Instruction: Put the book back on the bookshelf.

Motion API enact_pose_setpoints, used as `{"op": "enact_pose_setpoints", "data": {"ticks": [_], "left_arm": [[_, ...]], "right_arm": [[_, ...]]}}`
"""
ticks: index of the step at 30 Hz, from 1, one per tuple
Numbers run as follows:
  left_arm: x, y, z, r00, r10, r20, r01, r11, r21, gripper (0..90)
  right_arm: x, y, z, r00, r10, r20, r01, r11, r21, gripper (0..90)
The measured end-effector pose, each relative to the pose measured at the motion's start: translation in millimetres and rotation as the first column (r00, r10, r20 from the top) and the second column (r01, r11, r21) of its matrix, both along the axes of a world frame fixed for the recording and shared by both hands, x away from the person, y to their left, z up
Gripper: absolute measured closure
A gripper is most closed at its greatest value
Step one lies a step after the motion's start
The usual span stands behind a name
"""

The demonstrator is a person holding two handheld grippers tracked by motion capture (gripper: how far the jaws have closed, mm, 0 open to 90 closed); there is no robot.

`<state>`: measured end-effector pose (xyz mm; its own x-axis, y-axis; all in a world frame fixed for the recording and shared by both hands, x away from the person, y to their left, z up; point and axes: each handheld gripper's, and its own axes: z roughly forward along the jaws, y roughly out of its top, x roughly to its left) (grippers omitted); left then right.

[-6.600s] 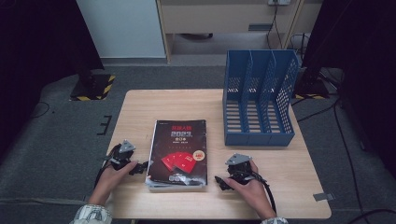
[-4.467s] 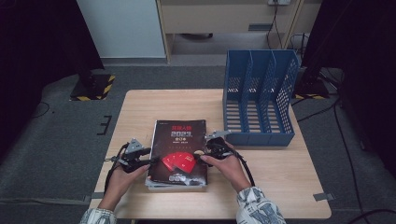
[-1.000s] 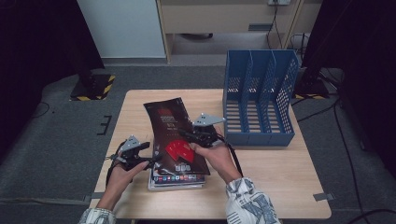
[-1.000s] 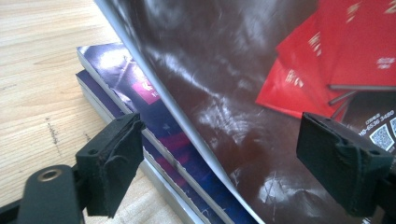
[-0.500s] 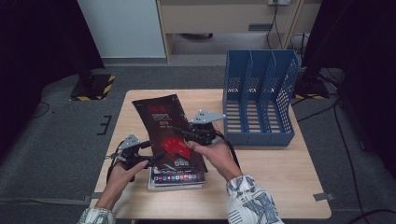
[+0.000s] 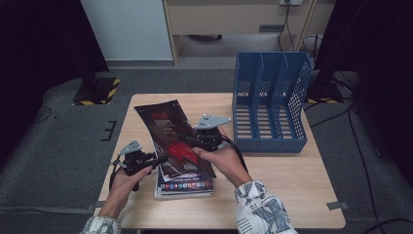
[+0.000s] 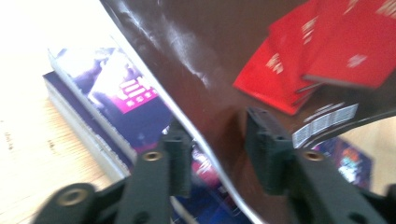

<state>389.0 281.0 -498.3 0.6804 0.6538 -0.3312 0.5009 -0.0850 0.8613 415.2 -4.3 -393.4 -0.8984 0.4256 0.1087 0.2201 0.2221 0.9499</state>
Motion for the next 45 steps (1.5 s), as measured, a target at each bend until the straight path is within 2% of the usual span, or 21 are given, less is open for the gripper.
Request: {"op": "enact_pose_setpoints", "data": {"ticks": [2, 5, 6, 7, 8, 9, 12, 13, 14, 17, 19, 21, 22, 23, 26, 29, 35, 37, 38, 40, 45], "left_arm": [[-0.6, 1.1, 5.4, 0.9998, 0.015, 0.011, -0.014, 0.9998, -0.017, 74.3], [-1.9, 3.2, 8.3, 0.9991, 0.030, 0.029, -0.030, 0.9994, -0.019, 78.9], [-4.2, 5.5, 11.6, 0.9975, 0.046, 0.054, -0.046, 0.9989, -0.004, 79.8], [-4.2, 5.5, 11.6, 0.9975, 0.046, 0.054, -0.046, 0.9989, -0.004, 80.6], [-6.3, 8.1, 15.9, 0.9943, 0.066, 0.083, -0.068, 0.9976, 0.014, 81.6], [-6.3, 8.1, 15.9, 0.9943, 0.066, 0.083, -0.068, 0.9976, 0.014, 82.7], [-9.0, 11.4, 23.3, 0.9865, 0.098, 0.132, -0.102, 0.9943, 0.030, 85.3], [-9.0, 11.4, 23.3, 0.9865, 0.098, 0.132, -0.102, 0.9943, 0.030, 85.7], [-10.1, 12.9, 25.9, 0.9827, 0.113, 0.147, -0.120, 0.9918, 0.043, 86.0], [-11.4, 13.0, 27.4, 0.9805, 0.111, 0.162, -0.122, 0.9909, 0.058, 86.2], [-12.5, 12.8, 27.7, 0.9803, 0.109, 0.165, -0.120, 0.9912, 0.057, 86.3], [-13.1, 12.7, 28.5, 0.9798, 0.108, 0.168, -0.120, 0.9909, 0.062, 86.4], [-13.2, 11.5, 29.4, 0.9796, 0.098, 0.176, -0.111, 0.9918, 0.064, 86.4], [-13.2, 11.5, 29.4, 0.9796, 0.098, 0.176, -0.111, 0.9918, 0.064, 86.5], [-13.4, 9.6, 30.3, 0.9785, 0.096, 0.182, -0.110, 0.9916, 0.067, 86.6], [-14.7, 9.9, 30.1, 0.9778, 0.095, 0.187, -0.110, 0.9915, 0.069, 86.6], [-14.5, 10.0, 30.5, 0.9773, 0.083, 0.195, -0.099, 0.9923, 0.074, 86.7], [-14.4, 10.3, 30.4, 0.9777, 0.079, 0.195, -0.094, 0.9930, 0.071, 86.7], [-14.4, 9.9, 30.5, 0.9774, 0.078, 0.197, -0.094, 0.9929, 0.073, 86.7], [-14.4, 10.3, 30.3, 0.9779, 0.078, 0.194, -0.093, 0.9931, 0.071, 86.6], [-13.9, 12.4, 28.1, 0.9790, 0.079, 0.188, -0.090, 0.9946, 0.052, 86.5]], "right_arm": [[1.5, -1.5, 1.1, 0.9999, -0.010, 0.009, 0.010, 1.000, -0.002, 86.8], [3.1, -4.2, 1.9, 0.9996, -0.026, 0.012, 0.026, 1.000, -0.009, 86.5], [3.1, -5.0, 2.0, 0.9995, -0.028, 0.013, 0.028, 1.000, -0.012, 86.2], [3.1, -5.0, 2.0, 0.9995, -0.028, 0.013, 0.028, 1.000, -0.012, 86.2], [2.3, -5.8, 2.6, 0.9995, -0.028, 0.018, 0.028, 0.999, -0.026, 85.7], [2.3, -5.8, 2.6, 0.9995, -0.028, 0.018, 0.028, 0.999, -0.026, 85.7], [1.0, -6.8, 6.1, 0.9990, -0.032, 0.031, 0.034, 0.998, -0.045, 84.9], [1.0, -6.8, 6.1, 0.9990, -0.032, 0.031, 0.034, 0.998, -0.045, 84.9], [1.3, -7.7, 7.2, 0.9991, -0.030, 0.031, 0.031, 0.998, -0.045, 84.7], [1.7, -8.7, 8.6, 0.9990, -0.033, 0.032, 0.034, 0.999, -0.038, 84.5], [2.1, -9.2, 8.9, 0.9989, -0.035, 0.031, 0.036, 0.999, -0.033, 84.0], [2.6, -10.6, 11.5, 0.9987, -0.038, 0.033, 0.039, 0.999, -0.011, 83.2], [2.6, -12.5, 17.5, 0.9984, -0.038, 0.041, 0.037, 0.999, 0.023, 81.7], [2.6, -12.5, 17.5, 0.9984, -0.038, 0.041, 0.037, 0.999, 0.023, 81.7], [3.6, -15.7, 38.2, 0.9965, -0.041, 0.073, 0.036, 0.997, 0.064, 81.6], [4.6, -14.8, 44.6, 0.9971, -0.038, 0.066, 0.034, 0.998, 0.051, 82.7], [6.3, -13.0, 44.4, 0.9967, -0.045, 0.068, 0.042, 0.998, 0.054, 83.0], [8.3, -12.3, 44.2, 0.9976, -0.046, 0.051, 0.043, 0.997, 0.064, 81.2], [10.8, -11.4, 45.0, 0.9995, -0.028, 0.012, 0.027, 0.997, 0.078, 76.8], [11.3, -8.9, 44.3, 0.9998, -0.018, 0.011, 0.018, 0.997, 0.076, 77.3], [9.5, -6.7, 43.9, 0.9977, -0.045, 0.050, 0.042, 0.998, 0.054, 83.5]]}}
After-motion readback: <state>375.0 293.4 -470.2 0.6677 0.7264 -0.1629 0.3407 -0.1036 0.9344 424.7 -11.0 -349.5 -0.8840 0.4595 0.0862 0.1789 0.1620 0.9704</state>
